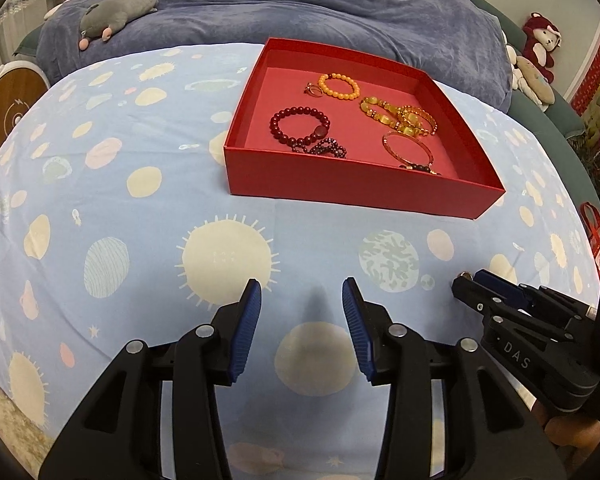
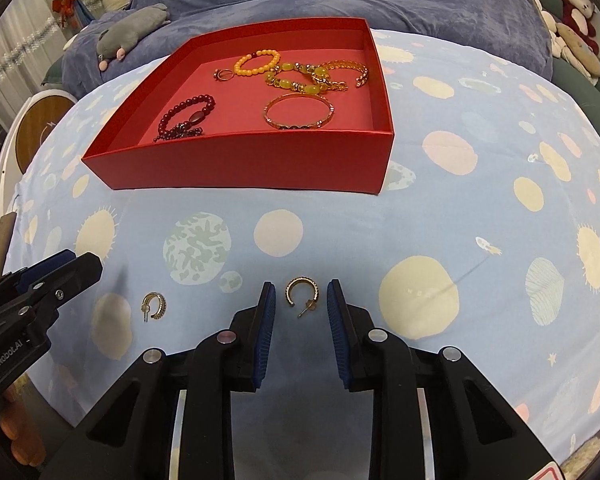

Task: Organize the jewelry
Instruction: 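Move the right tool to the gold hoop earrings and grasp one, then grasp the other gold hoop earring with the left tool while the right tool holds its earring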

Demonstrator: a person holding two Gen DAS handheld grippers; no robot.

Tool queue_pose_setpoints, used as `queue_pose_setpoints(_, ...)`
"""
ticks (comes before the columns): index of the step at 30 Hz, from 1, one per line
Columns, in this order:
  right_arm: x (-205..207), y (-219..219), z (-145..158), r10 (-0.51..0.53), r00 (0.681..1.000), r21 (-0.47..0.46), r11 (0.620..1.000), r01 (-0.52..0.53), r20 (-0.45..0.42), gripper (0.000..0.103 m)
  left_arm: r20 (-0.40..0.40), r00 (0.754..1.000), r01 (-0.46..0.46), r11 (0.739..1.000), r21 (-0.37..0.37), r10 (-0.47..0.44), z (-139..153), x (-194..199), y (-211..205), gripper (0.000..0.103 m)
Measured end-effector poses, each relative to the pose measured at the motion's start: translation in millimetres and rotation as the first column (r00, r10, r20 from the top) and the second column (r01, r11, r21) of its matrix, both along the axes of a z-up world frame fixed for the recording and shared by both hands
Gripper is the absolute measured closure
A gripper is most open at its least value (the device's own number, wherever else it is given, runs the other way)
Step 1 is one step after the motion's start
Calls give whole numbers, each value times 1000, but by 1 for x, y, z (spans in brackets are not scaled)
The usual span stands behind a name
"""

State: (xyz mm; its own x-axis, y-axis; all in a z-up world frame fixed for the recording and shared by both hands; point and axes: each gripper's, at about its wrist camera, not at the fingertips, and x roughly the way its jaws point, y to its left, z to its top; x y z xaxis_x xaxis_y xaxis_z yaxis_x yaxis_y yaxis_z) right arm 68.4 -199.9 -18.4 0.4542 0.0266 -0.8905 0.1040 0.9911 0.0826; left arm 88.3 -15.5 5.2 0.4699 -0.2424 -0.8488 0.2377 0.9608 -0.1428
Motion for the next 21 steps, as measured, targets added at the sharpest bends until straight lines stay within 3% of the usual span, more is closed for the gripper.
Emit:
queue_pose_setpoints(2, 0, 3, 0, 14, 1000, -20, 1000, -14, -1, 86, -3, 1000, 6, 1000, 3, -6, -1, -1, -3, 61)
queue_pose_setpoints(10, -11, -3, 9, -32, 1000, 20, 999, 32, -1, 87, -2, 999, 45, 999, 5, -45, -1, -11, -19, 55)
queue_pose_setpoints(21, -26, -8, 22, -50, 999, 61, 997, 49, 11, 87, -15, 995, 99, 994, 46, -98, -18, -21, -43, 57)
